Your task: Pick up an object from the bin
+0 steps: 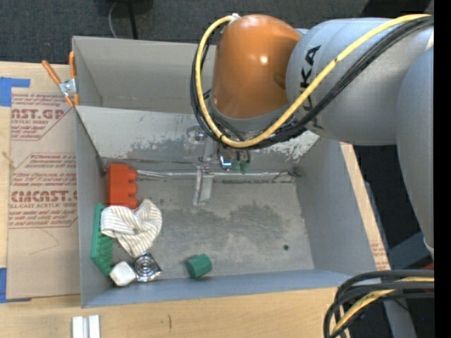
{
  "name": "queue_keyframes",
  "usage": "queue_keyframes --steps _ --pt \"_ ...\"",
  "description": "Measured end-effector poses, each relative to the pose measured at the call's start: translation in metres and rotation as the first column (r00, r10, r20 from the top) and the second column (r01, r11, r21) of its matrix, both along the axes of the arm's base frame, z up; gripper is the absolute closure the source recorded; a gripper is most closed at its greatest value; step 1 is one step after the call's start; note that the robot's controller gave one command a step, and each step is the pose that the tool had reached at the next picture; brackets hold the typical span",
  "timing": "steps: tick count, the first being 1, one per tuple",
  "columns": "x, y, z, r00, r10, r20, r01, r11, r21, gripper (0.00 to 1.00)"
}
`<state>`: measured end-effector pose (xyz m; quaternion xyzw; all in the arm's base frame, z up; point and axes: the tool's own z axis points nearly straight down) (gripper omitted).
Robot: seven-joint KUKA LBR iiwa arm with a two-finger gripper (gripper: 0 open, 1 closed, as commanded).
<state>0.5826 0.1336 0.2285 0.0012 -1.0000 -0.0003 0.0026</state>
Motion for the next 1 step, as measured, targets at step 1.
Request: queue_keyframes --steps 1 --pt "0.0011 -0.0008 0.0050 1.000 -0.002 0.007 0.002 1.000 0.001 0.00"
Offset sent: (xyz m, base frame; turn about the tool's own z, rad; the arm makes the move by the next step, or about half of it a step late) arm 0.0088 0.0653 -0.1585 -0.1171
